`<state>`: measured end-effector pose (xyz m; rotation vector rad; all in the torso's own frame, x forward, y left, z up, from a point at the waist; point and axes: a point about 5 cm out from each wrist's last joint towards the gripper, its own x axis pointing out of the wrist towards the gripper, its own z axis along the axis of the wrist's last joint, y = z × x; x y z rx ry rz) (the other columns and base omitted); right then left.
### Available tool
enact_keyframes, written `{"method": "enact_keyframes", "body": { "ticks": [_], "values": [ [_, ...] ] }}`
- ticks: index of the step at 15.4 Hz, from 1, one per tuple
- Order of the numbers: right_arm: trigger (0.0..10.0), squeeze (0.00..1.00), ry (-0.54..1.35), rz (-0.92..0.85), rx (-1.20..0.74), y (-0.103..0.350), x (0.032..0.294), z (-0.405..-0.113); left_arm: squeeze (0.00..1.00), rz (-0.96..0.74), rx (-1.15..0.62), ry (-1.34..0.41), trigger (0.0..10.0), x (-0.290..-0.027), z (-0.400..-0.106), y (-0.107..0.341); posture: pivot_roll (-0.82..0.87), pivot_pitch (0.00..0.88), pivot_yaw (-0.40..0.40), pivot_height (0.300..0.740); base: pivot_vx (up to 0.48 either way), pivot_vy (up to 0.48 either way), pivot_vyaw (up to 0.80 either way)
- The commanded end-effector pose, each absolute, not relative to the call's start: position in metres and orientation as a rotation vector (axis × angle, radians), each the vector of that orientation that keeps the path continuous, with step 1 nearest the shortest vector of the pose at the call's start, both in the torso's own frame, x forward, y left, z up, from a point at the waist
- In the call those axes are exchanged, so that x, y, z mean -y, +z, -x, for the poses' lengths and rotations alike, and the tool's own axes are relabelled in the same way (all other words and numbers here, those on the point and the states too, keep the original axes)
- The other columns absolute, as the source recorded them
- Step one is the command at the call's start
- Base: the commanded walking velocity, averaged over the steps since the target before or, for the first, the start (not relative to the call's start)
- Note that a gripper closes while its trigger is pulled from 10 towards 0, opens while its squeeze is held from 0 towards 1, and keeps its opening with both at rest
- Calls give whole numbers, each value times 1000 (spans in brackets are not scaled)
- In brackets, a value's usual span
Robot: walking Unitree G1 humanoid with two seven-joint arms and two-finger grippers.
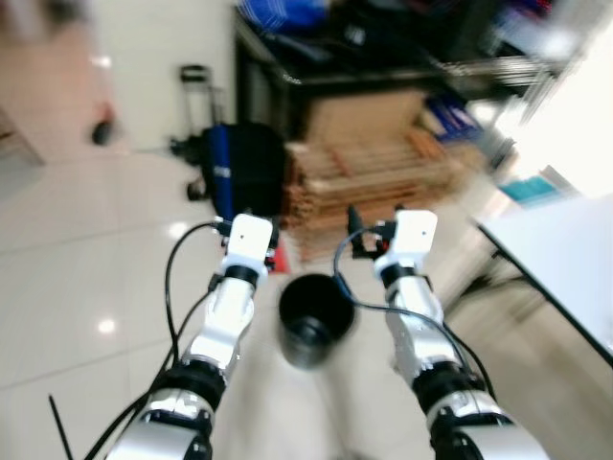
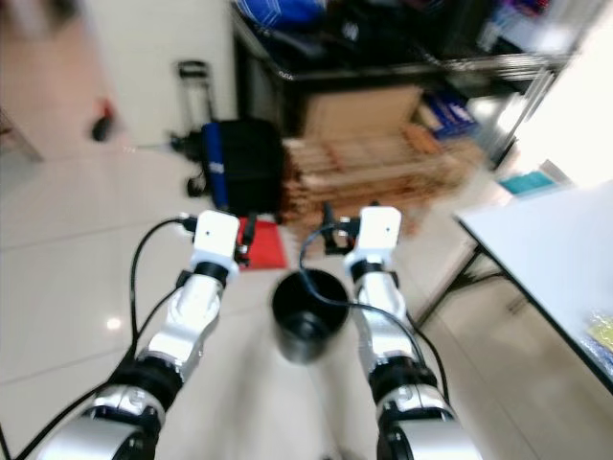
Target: Picking trash to rubbish bin
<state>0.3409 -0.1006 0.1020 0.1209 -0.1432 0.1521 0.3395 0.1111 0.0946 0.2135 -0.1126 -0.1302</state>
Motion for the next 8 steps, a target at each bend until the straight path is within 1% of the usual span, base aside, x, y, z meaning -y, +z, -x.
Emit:
{"method": "enact_keyframes", "body": {
  "ticks": [1, 8],
  "values": [
    [10000, 0, 117, -120, 136, 100, 113, -341, 0, -203, 121, -155, 10000, -100, -338, 96, -22, 34, -74, 740, 0, 0, -800],
    [10000, 0, 131, -113, 130, 98, 110, -340, 0, -191, 125, -147, 10000, -101, -338, 95, -18, 31, -84, 740, 0, 0, -800]
  ]
}}
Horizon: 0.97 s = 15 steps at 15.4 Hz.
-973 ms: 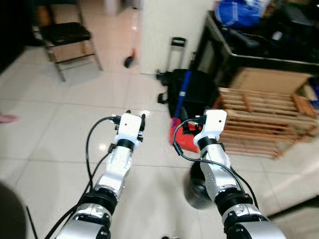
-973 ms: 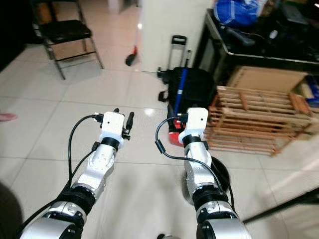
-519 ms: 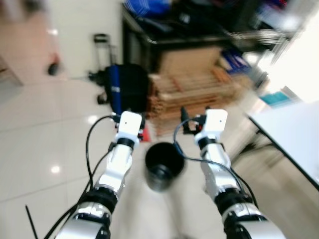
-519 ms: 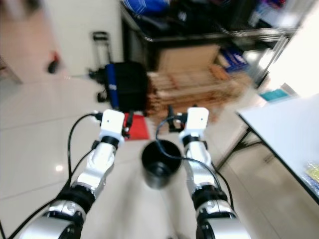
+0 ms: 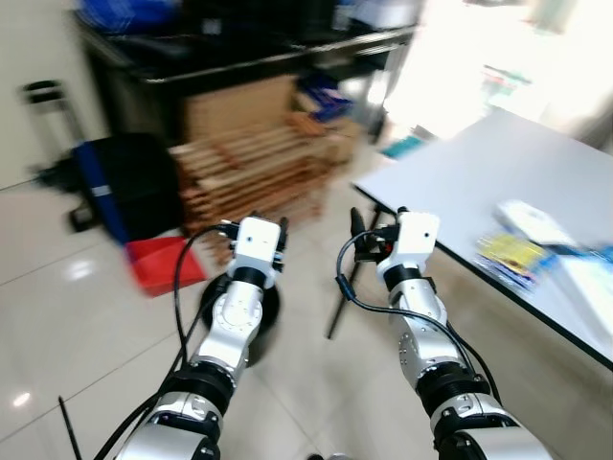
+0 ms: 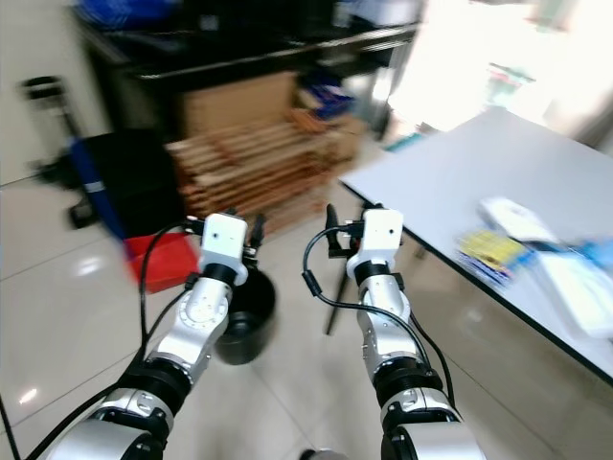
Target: Picking trash to rubbish bin
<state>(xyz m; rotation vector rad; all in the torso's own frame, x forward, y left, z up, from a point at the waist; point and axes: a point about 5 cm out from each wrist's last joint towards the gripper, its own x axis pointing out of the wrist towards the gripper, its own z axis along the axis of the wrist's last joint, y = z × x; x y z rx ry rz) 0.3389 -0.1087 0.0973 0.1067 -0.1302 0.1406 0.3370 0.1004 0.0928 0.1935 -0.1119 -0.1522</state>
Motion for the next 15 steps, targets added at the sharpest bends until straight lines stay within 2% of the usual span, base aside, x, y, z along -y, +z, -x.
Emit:
{"method": "enact_keyframes", "body": {
  "ticks": [1, 15],
  "values": [
    [10000, 0, 133, -113, 129, 98, 110, -340, 0, -192, 127, -145, 10000, -101, -338, 95, -18, 32, -83, 740, 0, 0, -800],
    [10000, 0, 123, -116, 131, 98, 111, -339, 0, -228, 128, -167, 10000, -98, -339, 97, -23, 35, -73, 740, 0, 0, -800]
  ]
}}
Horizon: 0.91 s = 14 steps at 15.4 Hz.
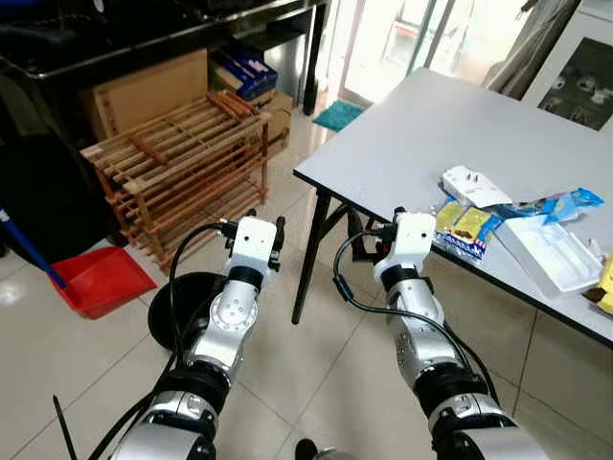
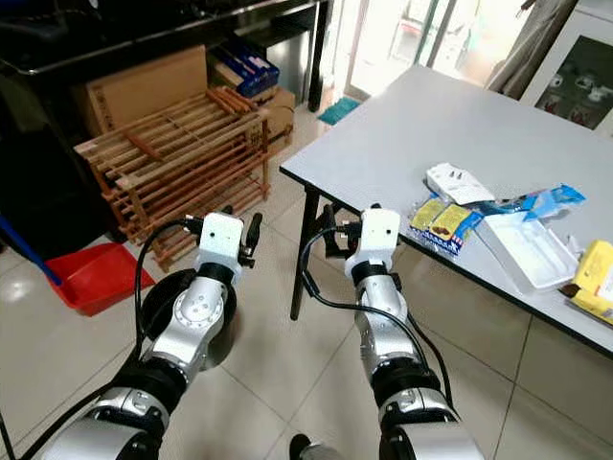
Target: Picking trash to rubbish bin
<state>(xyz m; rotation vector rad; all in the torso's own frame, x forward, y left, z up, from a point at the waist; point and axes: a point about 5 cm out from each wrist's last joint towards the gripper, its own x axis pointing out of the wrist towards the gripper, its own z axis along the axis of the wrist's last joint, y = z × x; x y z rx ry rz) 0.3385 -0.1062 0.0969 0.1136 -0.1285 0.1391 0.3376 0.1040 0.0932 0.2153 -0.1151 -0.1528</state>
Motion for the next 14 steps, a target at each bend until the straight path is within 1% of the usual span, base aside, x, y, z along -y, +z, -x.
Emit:
{"method": "enact_keyframes", "body": {
  "ticks": [1, 2, 14],
  "values": [
    [10000, 0, 124, -115, 128, 97, 111, -339, 0, -228, 128, -169, 10000, -98, -338, 96, -24, 36, -73, 740, 0, -394, -800],
    [10000, 0, 125, -115, 126, 96, 111, -339, 0, -225, 127, -169, 10000, -98, -338, 96, -24, 36, -73, 740, 0, -371, -800],
    [10000, 0, 125, -111, 125, 95, 113, -338, 0, -205, 133, -168, 10000, -96, -337, 96, -28, 41, -78, 740, 0, 0, -800]
  ]
}}
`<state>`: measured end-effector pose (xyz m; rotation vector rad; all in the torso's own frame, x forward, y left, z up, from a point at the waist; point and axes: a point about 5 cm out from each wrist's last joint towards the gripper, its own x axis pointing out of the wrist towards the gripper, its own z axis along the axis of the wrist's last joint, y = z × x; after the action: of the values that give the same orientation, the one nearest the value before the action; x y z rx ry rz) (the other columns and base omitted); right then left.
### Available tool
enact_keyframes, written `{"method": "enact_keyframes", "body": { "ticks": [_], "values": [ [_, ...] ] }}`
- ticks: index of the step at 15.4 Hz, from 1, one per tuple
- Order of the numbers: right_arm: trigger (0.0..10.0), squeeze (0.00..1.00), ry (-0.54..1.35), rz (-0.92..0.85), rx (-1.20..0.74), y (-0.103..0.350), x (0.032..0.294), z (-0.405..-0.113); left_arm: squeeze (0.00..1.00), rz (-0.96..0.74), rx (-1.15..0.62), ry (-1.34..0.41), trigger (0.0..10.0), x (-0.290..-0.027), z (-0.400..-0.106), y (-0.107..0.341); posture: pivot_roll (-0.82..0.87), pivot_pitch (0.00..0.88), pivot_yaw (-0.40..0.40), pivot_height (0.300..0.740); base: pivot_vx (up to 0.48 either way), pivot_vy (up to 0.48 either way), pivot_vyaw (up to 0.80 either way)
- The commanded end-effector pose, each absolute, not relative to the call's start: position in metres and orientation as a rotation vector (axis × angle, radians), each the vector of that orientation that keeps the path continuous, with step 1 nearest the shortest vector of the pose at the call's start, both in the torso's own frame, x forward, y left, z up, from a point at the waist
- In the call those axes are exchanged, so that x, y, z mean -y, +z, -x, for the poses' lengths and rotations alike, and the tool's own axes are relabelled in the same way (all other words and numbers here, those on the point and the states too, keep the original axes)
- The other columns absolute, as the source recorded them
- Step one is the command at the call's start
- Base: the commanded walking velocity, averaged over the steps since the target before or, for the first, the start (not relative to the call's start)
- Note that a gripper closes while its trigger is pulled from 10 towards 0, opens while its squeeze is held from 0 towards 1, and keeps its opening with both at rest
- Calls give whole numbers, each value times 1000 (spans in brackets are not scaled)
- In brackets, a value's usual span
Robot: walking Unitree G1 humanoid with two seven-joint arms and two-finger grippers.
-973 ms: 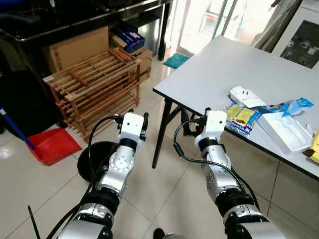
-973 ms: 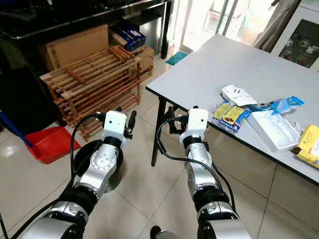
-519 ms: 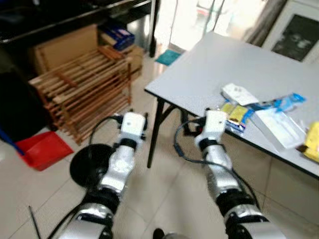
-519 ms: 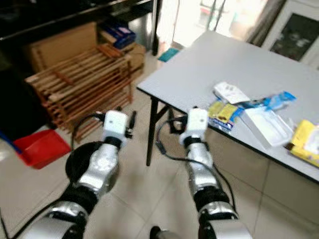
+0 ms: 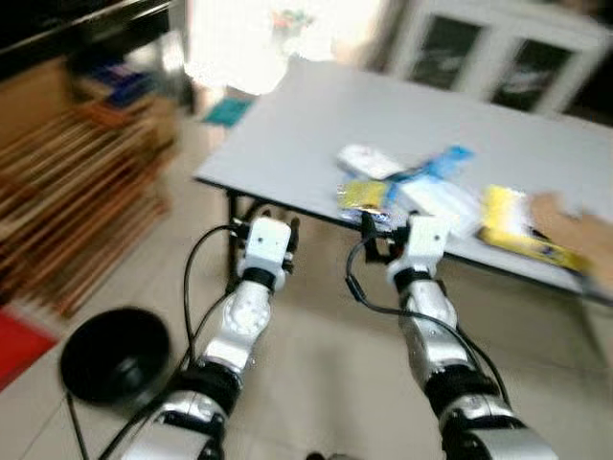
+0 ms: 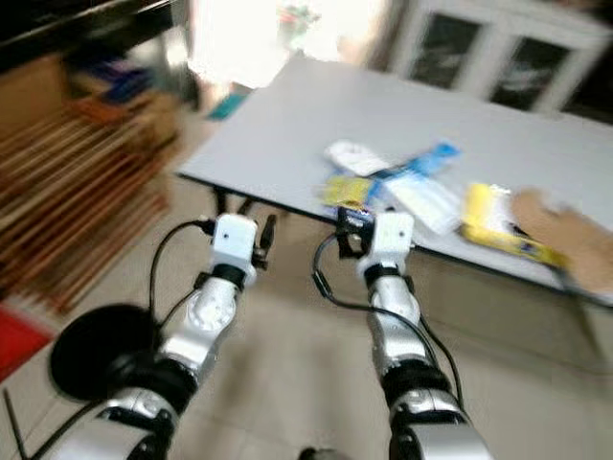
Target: Picking trash to rubbish bin
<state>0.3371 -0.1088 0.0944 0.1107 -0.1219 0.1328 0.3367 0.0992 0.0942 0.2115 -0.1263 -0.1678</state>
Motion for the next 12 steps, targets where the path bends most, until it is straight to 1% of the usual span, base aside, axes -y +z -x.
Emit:
{"method": "enact_keyframes", "body": {
  "ticks": [1, 7, 12],
  "values": [
    [10000, 0, 126, -110, 124, 95, 113, -338, 0, -204, 134, -167, 10000, -96, -337, 96, -28, 41, -79, 740, 0, 0, -800],
    [10000, 0, 130, -112, 120, 94, 112, -337, 0, -202, 133, -165, 10000, -96, -337, 96, -29, 44, -79, 740, 0, 0, -800],
    [10000, 0, 133, -110, 116, 93, 111, -336, 0, -204, 129, -163, 10000, -97, -336, 95, -27, 46, -81, 740, 0, 0, 0]
  ]
}}
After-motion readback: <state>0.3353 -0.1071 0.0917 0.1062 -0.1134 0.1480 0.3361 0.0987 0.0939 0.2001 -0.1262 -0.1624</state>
